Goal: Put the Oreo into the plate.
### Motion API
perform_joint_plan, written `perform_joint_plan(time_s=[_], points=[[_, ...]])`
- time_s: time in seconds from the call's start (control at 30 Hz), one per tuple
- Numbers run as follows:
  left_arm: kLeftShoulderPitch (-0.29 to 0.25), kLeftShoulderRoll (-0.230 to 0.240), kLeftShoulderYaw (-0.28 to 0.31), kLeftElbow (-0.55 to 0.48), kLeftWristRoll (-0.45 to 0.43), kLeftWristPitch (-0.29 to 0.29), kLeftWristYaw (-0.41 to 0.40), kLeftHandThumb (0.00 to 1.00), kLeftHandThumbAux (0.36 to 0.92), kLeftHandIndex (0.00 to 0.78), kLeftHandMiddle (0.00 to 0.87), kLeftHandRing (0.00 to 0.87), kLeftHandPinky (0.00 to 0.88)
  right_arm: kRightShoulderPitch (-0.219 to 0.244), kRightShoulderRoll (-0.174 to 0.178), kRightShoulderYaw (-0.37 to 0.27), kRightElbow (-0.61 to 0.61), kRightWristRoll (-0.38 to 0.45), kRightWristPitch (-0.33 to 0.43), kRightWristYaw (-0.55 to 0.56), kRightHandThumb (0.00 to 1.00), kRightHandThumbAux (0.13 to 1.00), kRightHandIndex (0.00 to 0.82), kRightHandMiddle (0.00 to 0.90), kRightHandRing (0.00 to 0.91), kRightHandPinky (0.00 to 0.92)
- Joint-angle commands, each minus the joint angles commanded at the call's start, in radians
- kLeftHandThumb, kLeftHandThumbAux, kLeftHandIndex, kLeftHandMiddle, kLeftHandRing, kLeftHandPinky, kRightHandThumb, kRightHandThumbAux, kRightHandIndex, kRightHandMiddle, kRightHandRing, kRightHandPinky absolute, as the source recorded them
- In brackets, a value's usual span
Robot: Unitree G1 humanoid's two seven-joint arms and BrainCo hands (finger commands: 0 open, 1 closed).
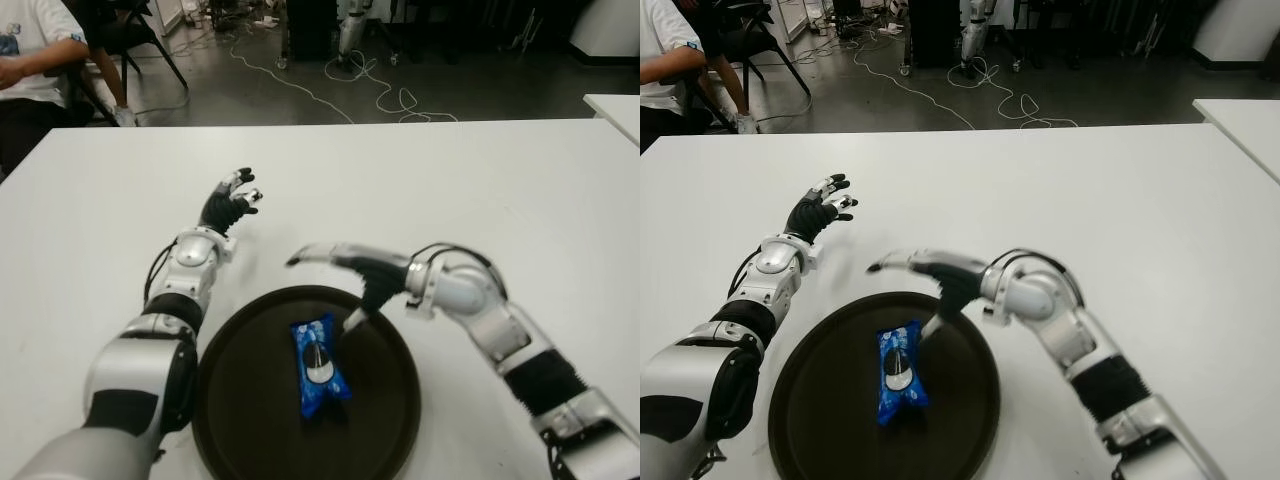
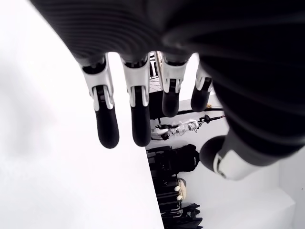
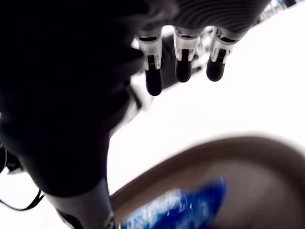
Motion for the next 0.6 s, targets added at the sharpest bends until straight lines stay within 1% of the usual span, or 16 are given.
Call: perform_joint_plan(time_s=[0.1, 0.3, 0.43, 0.53, 0.6], points=[[0.0, 0.001, 0.002, 0.002, 0.001, 0.003, -0.003, 0.179, 0.635, 0.048, 0.148, 0.24, 0.282, -0.029, -0.014, -0.02, 0.046, -0.022, -0.003, -0.037, 0.0, 0.896, 0.066, 0.075, 0.05, 0.068], [0.0, 0.002, 0.013, 0.006, -0.007, 0.009, -0.012, 0.205, 0.631, 0.048, 0.142, 0.243, 0.307, -0.058, -0.033, -0.047, 0.083, -0.048, -0.002, -0.105, 0.0, 0.895, 0.062, 0.074, 0.051, 0.064], [-0.001, 0.001, 0.022, 0.007, -0.014, 0.011, -0.018, 0.227, 0.632, 0.048, 0.137, 0.242, 0.314, -0.094, -0.032, -0.075, 0.175, -0.035, -0.024, -0.158, 0.0, 0.901, 0.065, 0.082, 0.057, 0.074], [0.0, 0.002, 0.025, 0.007, -0.015, 0.012, -0.02, 0.229, 0.629, 0.045, 0.135, 0.237, 0.305, -0.108, -0.035, -0.1, 0.233, -0.019, -0.043, -0.198, 0.0, 0.911, 0.07, 0.095, 0.067, 0.084], [0.0, 0.002, 0.025, 0.007, -0.015, 0.012, -0.021, 0.227, 0.631, 0.041, 0.132, 0.234, 0.298, -0.129, -0.038, -0.119, 0.302, -0.006, -0.065, -0.218, 0.0, 0.911, 0.071, 0.1, 0.073, 0.086]])
